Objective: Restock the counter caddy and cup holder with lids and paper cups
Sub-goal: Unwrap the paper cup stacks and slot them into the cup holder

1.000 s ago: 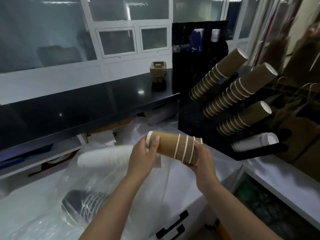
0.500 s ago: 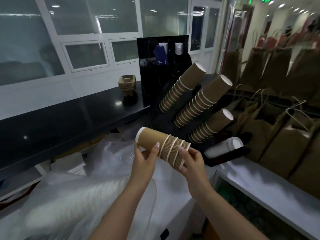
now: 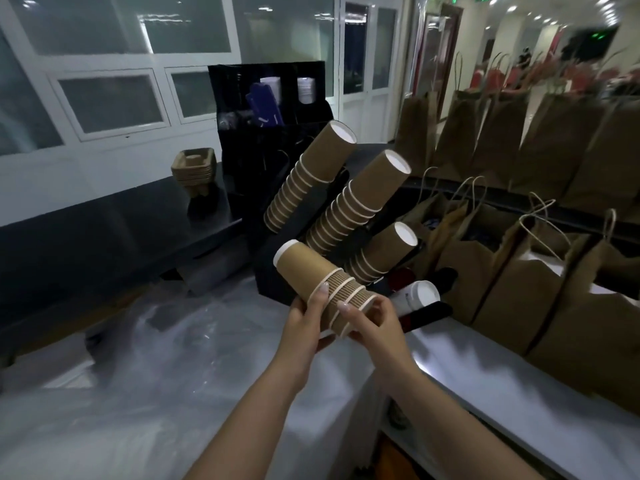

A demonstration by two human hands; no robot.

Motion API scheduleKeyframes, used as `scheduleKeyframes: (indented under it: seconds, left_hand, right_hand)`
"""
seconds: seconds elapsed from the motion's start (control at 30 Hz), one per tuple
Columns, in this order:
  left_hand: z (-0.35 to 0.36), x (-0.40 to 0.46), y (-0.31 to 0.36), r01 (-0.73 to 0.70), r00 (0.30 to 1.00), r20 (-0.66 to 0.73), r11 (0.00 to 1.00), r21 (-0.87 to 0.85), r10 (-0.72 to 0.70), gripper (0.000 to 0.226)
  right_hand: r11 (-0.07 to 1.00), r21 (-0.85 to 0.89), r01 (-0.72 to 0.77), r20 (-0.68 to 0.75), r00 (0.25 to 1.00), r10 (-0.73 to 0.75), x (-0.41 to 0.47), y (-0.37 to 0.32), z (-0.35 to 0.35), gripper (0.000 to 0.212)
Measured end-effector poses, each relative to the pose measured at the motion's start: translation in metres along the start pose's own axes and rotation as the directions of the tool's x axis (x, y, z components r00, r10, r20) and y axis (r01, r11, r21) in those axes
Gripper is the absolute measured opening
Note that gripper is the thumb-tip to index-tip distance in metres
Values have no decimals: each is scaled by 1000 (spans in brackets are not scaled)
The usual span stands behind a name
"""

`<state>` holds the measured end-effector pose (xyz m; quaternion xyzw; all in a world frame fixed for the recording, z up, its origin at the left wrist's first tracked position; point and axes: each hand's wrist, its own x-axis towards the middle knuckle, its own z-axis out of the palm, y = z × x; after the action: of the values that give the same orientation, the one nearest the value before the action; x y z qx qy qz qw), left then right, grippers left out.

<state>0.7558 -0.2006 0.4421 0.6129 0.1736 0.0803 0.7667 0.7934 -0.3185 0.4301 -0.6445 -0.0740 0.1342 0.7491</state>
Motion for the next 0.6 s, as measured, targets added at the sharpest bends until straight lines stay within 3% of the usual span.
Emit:
scheduleKeyframes:
  seconds: [0.13, 0.3, 0.4, 0.6]
  left_hand:
    - [16, 18, -2, -134, 991, 4, 988, 71, 134, 49]
    - [38, 38, -5, -301, 954, 113, 879, 370, 279, 91]
    - [53, 47, 3, -438, 898, 189, 763, 476, 398, 93]
    - [89, 53, 28, -669, 725, 336, 498, 552, 602, 78]
  right_hand:
    - [995, -77, 63, 2, 998, -63, 13, -6, -23, 73]
    - [974, -158, 164, 5, 986, -165, 26, -22, -47, 68]
    - [962, -154, 223, -2, 974, -226, 32, -36, -59, 80]
    - [910, -122, 397, -118, 904, -410, 55, -60, -81, 78]
